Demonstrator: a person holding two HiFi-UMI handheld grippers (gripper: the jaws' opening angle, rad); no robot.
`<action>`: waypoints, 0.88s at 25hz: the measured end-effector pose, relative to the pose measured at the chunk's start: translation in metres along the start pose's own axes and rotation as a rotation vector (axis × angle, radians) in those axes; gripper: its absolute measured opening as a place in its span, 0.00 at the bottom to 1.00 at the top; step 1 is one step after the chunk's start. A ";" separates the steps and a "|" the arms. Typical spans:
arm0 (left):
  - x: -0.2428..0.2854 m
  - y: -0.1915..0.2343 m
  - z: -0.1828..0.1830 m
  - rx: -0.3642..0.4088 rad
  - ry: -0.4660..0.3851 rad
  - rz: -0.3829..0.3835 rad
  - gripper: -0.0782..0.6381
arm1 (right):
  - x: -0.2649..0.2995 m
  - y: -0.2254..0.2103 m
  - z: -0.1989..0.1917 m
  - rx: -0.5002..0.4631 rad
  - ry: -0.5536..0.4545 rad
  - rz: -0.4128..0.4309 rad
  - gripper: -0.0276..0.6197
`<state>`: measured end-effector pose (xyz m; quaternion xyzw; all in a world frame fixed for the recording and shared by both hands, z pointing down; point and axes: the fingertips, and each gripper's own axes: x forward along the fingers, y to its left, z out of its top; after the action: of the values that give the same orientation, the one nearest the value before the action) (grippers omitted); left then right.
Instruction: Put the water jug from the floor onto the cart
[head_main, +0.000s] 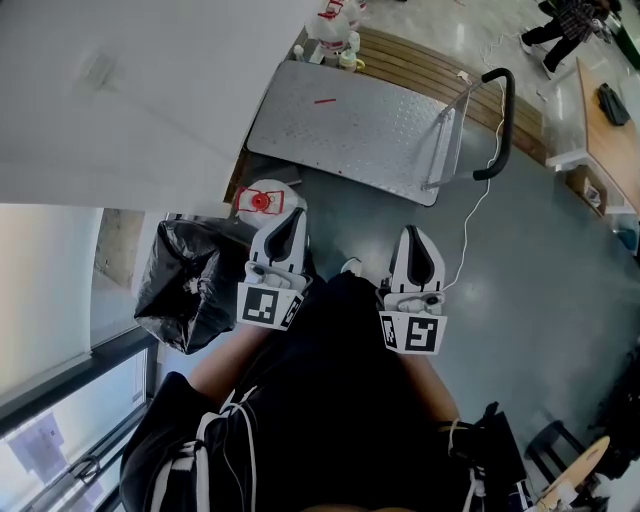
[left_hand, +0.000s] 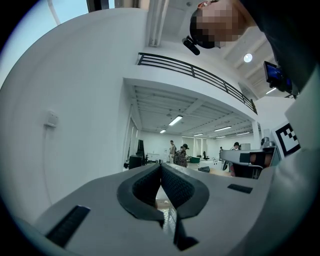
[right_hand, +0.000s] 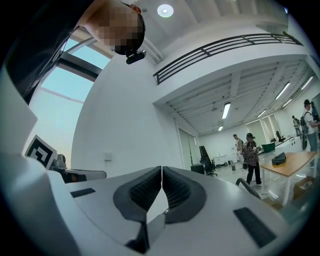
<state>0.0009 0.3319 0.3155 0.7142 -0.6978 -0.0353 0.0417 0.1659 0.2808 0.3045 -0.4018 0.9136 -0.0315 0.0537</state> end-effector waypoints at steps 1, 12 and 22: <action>0.000 -0.003 0.000 0.002 -0.005 -0.002 0.13 | -0.001 -0.001 0.000 -0.003 -0.006 -0.001 0.07; 0.002 -0.001 -0.008 -0.007 0.007 0.014 0.13 | -0.016 -0.012 -0.004 -0.006 0.008 -0.014 0.07; 0.066 0.012 -0.026 -0.052 0.035 -0.070 0.13 | 0.026 -0.035 -0.009 -0.062 0.044 -0.090 0.07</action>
<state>-0.0069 0.2662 0.3435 0.7374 -0.6704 -0.0422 0.0712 0.1729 0.2379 0.3149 -0.4430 0.8962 -0.0146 0.0198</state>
